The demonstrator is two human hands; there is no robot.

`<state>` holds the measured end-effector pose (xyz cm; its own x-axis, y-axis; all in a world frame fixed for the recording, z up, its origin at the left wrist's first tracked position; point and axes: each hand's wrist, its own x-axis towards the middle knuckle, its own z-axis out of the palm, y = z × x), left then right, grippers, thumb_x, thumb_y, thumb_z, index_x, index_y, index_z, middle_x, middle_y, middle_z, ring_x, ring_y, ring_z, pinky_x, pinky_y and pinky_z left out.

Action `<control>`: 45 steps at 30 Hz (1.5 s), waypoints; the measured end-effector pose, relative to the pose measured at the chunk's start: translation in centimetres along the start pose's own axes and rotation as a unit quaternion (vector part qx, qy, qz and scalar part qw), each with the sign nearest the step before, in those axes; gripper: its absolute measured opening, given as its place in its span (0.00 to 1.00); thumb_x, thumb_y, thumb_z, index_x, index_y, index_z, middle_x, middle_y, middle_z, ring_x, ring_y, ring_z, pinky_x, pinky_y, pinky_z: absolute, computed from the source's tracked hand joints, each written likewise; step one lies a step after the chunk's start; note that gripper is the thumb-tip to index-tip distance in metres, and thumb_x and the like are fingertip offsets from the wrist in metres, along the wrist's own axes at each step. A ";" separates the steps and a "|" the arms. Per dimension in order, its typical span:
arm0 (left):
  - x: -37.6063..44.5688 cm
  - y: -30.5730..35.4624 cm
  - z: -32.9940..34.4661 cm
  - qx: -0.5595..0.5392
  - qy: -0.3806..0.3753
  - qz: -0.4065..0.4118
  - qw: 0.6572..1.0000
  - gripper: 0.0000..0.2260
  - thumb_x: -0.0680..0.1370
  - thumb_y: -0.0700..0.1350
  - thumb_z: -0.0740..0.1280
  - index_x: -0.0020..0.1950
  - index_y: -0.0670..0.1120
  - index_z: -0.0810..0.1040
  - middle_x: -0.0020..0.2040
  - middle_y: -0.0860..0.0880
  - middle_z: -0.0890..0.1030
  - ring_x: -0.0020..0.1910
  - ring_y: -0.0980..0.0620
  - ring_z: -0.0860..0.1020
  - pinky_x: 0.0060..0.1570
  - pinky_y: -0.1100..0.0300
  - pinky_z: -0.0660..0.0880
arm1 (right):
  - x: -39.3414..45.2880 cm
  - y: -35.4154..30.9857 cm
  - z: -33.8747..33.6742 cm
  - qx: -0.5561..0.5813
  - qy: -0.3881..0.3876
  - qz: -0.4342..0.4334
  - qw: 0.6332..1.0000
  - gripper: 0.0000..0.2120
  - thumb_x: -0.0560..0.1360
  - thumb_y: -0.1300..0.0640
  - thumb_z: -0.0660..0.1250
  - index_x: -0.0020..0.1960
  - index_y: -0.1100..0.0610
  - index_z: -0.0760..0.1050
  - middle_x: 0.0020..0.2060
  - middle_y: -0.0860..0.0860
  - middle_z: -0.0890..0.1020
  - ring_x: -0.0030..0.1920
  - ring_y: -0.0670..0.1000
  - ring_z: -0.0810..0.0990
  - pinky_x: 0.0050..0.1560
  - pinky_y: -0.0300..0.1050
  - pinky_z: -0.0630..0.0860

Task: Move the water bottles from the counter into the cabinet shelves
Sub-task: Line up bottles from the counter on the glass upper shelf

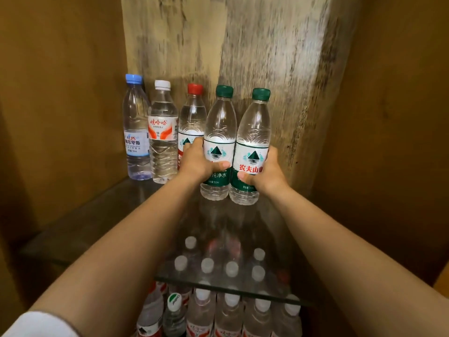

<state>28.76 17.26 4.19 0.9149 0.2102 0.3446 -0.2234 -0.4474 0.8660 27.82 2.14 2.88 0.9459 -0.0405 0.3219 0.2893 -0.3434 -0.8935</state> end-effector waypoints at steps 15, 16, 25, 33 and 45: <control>-0.3 -0.1 3.8 0.107 0.223 0.041 0.968 0.29 0.66 0.46 0.76 0.61 0.42 0.67 0.62 0.44 0.68 0.62 0.44 0.69 0.54 0.52 0.70 | 3.5 1.3 1.5 -0.006 0.035 -0.017 0.999 0.36 0.66 0.66 0.74 0.68 0.54 0.60 0.62 0.56 0.72 0.62 0.56 0.72 0.62 0.55 0.72; -0.2 -0.1 3.9 0.110 0.221 0.043 0.968 0.29 0.66 0.46 0.76 0.61 0.42 0.67 0.61 0.44 0.68 0.62 0.44 0.69 0.54 0.53 0.70 | 3.6 1.3 1.5 -0.007 0.038 -0.016 0.999 0.36 0.66 0.65 0.74 0.68 0.54 0.60 0.62 0.56 0.72 0.62 0.56 0.72 0.62 0.55 0.72; -0.4 -0.2 3.3 0.157 0.194 0.053 0.967 0.30 0.65 0.48 0.77 0.59 0.42 0.65 0.61 0.44 0.69 0.59 0.41 0.71 0.52 0.52 0.69 | 4.1 1.8 1.4 -0.021 0.028 -0.041 0.999 0.38 0.66 0.64 0.75 0.69 0.54 0.58 0.63 0.54 0.72 0.63 0.54 0.72 0.63 0.52 0.71; -0.9 -0.8 3.7 0.193 0.186 0.074 0.961 0.37 0.62 0.41 0.79 0.64 0.43 0.62 0.63 0.43 0.67 0.62 0.41 0.69 0.54 0.51 0.71 | 4.2 1.8 1.2 -0.036 0.020 -0.047 0.998 0.39 0.66 0.64 0.75 0.69 0.55 0.57 0.63 0.53 0.72 0.62 0.53 0.72 0.59 0.47 0.70; -0.5 -1.3 4.5 0.203 0.188 0.083 0.958 0.33 0.66 0.39 0.76 0.64 0.42 0.61 0.63 0.41 0.64 0.58 0.41 0.71 0.53 0.53 0.71 | 4.0 1.6 1.5 -0.042 0.026 -0.029 0.998 0.39 0.66 0.63 0.75 0.70 0.54 0.57 0.64 0.55 0.71 0.63 0.55 0.71 0.64 0.54 0.70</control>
<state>30.07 13.86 1.25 0.6757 0.3713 0.6369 -0.1365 -0.7860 0.6030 32.30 2.83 2.23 0.9181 -0.0660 0.3909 0.3290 -0.4233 -0.8442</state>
